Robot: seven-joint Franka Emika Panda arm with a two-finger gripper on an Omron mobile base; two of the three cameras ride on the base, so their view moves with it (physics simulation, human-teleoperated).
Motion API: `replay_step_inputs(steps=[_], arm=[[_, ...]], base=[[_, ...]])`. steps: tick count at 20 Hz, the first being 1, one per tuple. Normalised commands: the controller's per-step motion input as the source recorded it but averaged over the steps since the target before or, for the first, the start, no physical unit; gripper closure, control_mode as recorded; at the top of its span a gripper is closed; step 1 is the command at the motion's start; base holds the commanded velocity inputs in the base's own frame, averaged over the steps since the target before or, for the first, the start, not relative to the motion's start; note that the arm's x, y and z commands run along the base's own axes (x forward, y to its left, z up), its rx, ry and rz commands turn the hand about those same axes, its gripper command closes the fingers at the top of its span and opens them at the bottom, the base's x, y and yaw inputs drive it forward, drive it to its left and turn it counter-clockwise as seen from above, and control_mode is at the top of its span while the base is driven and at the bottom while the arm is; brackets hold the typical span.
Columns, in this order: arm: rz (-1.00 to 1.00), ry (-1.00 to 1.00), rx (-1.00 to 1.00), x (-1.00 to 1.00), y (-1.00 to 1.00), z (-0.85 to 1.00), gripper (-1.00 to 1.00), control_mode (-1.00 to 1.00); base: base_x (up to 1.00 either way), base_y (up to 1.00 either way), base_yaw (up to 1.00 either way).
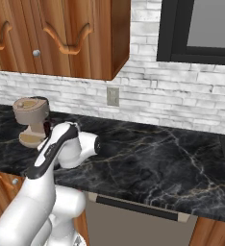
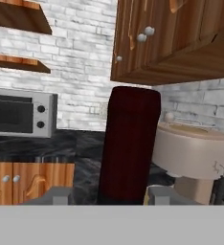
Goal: There is a wine glass and glass cup on the dining counter. Place the wine bottle next to the wine glass and the juice bottle next to the glass cup.
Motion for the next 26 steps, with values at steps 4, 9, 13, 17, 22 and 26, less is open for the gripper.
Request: replay_step_inputs(steps=[4,9,13,17,22,26], arm=[[0.0,0.0,0.0,0.0,0.0,0.0,1.0,-1.0],[0.0,0.0,0.0,0.0,0.0,0.0,1.0,-1.0],[0.0,0.0,0.0,0.0,0.0,0.0,1.0,1.0],[0.0,0.0,0.0,0.0,0.0,0.0,1.0,1.0],[0.0,0.0,0.0,0.0,0.0,0.0,1.0,1.0],[0.0,0.0,0.0,0.0,0.0,0.0,1.0,1.0]], base=[[0.0,0.0,0.0],[0.0,0.0,0.0],[0.0,0.0,0.0],[0.0,0.0,0.0],[-0.19,0.0,0.0],[-0.51,0.0,0.0]])
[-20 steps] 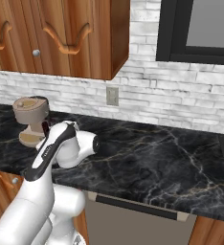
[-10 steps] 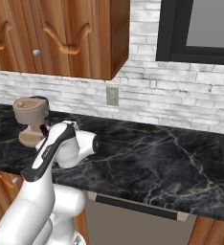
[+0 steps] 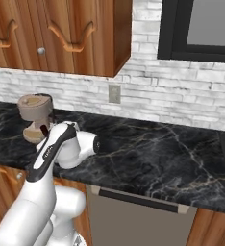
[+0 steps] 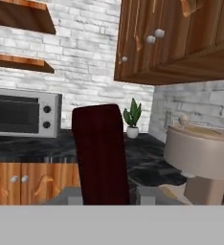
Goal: There is a wine glass and glass cup on the dining counter. Place the wine bottle next to the wine glass and the juice bottle next to the glass cup.
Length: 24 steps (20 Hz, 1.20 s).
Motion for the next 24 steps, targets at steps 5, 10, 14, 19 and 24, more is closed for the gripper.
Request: replay_step_inputs(steps=[5,10,14,19,24], arm=[[0.0,0.0,0.0,0.0,0.0,0.0,1.0,1.0],[0.0,0.0,0.0,0.0,0.0,0.0,1.0,1.0],[0.0,0.0,0.0,0.0,0.0,0.0,1.0,1.0],[0.0,0.0,0.0,0.0,0.0,0.0,1.0,1.0],[0.0,0.0,0.0,0.0,0.0,0.0,1.0,1.0]], base=[[-0.58,0.0,0.0],[-0.64,0.0,0.0],[-0.67,-0.03,-0.04],[-0.7,-0.01,-0.23],[-0.13,0.09,-0.8]])
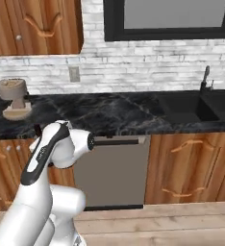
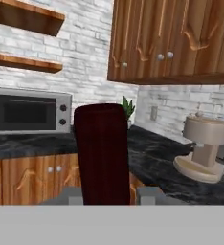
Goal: There is a wine glass and glass cup on the dining counter. Place the wine bottle next to the wine glass and the juice bottle next to the glass cup.
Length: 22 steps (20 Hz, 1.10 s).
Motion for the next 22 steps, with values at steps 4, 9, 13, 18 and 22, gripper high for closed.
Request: replay_step_inputs(steps=[4,9,13,18,22], arm=[[0.0,0.0,0.0,0.0,0.0,0.0,1.0,1.0],[0.0,0.0,0.0,0.0,0.0,0.0,1.0,1.0],[0.0,0.0,0.0,0.0,0.0,0.0,1.0,1.0],[0.0,0.0,0.0,0.0,0.0,0.0,1.0,1.0],[0.0,0.0,0.0,0.0,0.0,0.0,1.0,1.0]], base=[[-0.02,0.03,-0.92],[-0.03,0.0,-0.91],[-0.04,0.0,-0.89],[-0.06,0.0,-0.86],[-0.02,0.0,-0.85]])
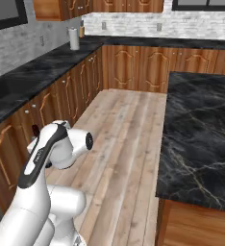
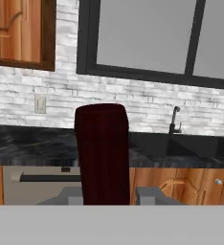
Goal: There is a wine glass and glass cup on the dining counter. Place the wine bottle next to the wine glass and the juice bottle next to the glass cup.
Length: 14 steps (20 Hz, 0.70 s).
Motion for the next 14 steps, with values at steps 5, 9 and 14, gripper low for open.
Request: replay_step_inputs(steps=[5,9,14], arm=[[0.0,0.0,0.0,0.0,0.0,0.0,1.0,1.0],[0.0,0.0,0.0,0.0,0.0,0.0,1.0,1.0],[0.0,0.0,0.0,0.0,0.0,0.0,1.0,1.0]], base=[[0.0,0.0,-0.85],[0.0,0.0,-0.85],[0.0,0.0,-0.88]])
